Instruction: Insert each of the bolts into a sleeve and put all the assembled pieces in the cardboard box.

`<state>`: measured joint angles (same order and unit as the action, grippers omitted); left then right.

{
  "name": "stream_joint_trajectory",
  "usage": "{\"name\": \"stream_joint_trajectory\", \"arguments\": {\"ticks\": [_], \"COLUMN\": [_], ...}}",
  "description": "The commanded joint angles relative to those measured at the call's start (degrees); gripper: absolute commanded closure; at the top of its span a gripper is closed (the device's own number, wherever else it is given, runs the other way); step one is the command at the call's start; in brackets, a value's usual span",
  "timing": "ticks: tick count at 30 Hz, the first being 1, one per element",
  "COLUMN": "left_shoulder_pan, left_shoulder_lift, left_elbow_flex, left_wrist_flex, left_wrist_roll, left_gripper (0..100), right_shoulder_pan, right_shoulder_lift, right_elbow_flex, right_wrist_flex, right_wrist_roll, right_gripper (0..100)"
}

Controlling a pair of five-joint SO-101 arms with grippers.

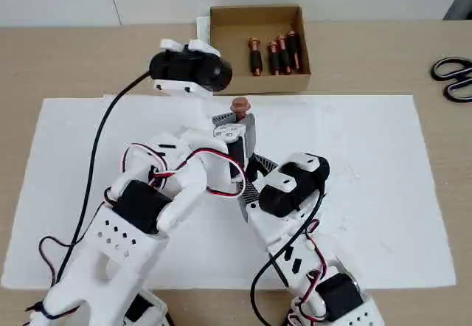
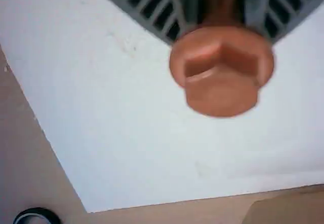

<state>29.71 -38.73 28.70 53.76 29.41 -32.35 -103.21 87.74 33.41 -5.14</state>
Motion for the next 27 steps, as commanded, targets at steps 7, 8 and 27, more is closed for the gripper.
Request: {"name": "stream_joint_trajectory", "arguments": {"ticks": [7, 8, 27], "left_shoulder_pan": [0.35, 0.35, 3.96], "left_shoulder_lift": [-0.70, -0.70, -0.70], "left_elbow_flex": [0.31, 0.31, 0.13], "left_wrist_flex": [1.93, 2.55, 8.88], "left_wrist_roll": [-0.26, -0.26, -2.99], "left_gripper": [99, 99, 99], "right_shoulder_pan": [0.04, 0.04, 0.13], "right_shoulder_lift": [-0.75, -0.75, -0.75], "right_elbow_flex": [-0.44, -0.44, -0.44], "right_wrist_flex": [-1.36, -1.36, -1.36], "right_wrist_roll": [-0.53, -0.53, -0.44], "right_gripper": [99.5, 99.5, 99.5]}}
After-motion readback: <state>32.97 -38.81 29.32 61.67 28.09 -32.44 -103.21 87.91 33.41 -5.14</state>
